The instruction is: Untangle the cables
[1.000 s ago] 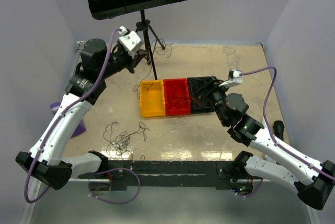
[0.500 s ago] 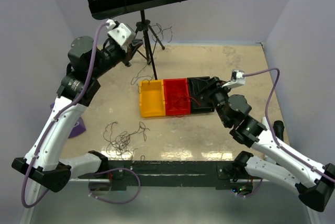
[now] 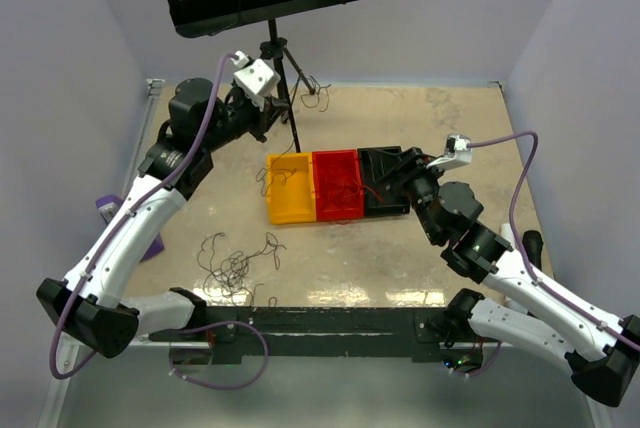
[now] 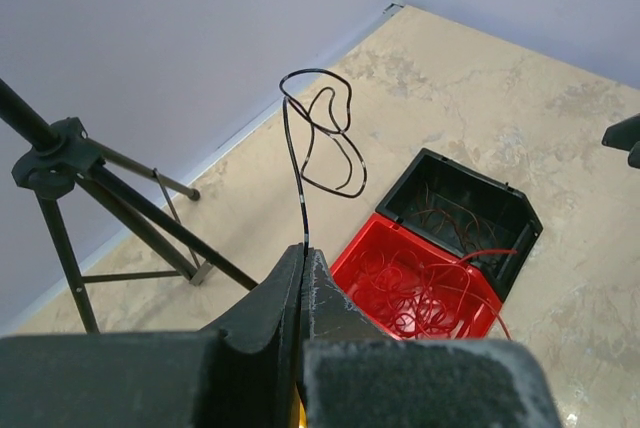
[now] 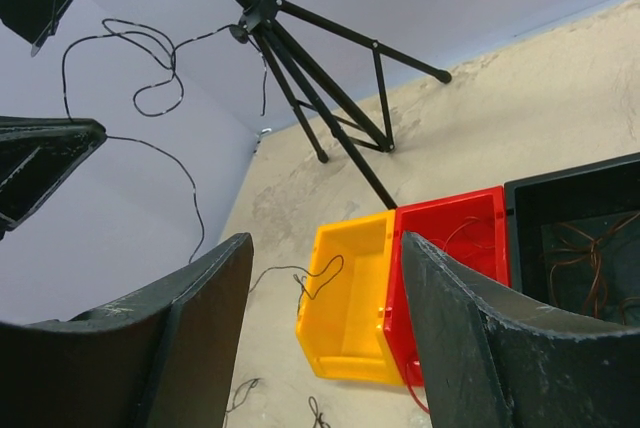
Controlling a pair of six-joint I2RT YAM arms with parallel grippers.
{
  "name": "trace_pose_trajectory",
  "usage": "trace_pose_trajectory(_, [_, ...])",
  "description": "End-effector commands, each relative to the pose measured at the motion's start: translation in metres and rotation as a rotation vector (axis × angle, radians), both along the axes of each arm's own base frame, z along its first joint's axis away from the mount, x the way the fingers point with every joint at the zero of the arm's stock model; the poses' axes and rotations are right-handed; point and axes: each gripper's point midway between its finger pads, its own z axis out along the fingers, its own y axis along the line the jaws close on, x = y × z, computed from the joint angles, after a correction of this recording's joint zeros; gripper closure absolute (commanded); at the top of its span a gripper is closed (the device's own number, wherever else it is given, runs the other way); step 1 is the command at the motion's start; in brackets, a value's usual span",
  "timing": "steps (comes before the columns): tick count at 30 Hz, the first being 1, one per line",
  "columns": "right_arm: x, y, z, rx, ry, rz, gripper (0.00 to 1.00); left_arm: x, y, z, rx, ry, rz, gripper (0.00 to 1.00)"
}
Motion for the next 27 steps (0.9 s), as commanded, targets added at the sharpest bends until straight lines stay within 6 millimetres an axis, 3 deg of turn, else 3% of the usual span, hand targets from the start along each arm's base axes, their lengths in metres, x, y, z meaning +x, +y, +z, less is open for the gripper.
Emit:
trace_pose_trajectory(1, [-0.002,-0.007,0.006,0.021,-0.016,-0.021,0.35,-0.002,-0.004,0.031,-0.031,-0.090,-0.002,1.00])
trace_pose_trajectory(8, [-0.004,-0.012,0.005,0.025,-0.017,-0.034,0.35,-0.001,0.013,0.085,-0.050,-0.215,0.082,1.00])
trace_pose_trajectory(14, [-0.003,-0.011,0.009,0.028,-0.018,-0.033,0.35,0.005,0.014,0.084,-0.077,-0.194,0.117,1.00])
trace_pose_trajectory(17, [-0.003,-0.014,0.010,0.024,-0.020,-0.045,0.35,0.007,0.009,0.068,-0.073,-0.156,0.100,1.00])
trace_pose_trajectory(24, [-0.005,-0.017,0.013,0.026,-0.027,-0.050,0.35,0.008,-0.005,-0.019,-0.056,-0.005,0.049,1.00])
trace_pose_trajectory(27, [-0.004,-0.017,0.014,0.029,-0.028,-0.051,0.35,0.013,-0.014,-0.044,-0.054,0.051,0.036,1.00])
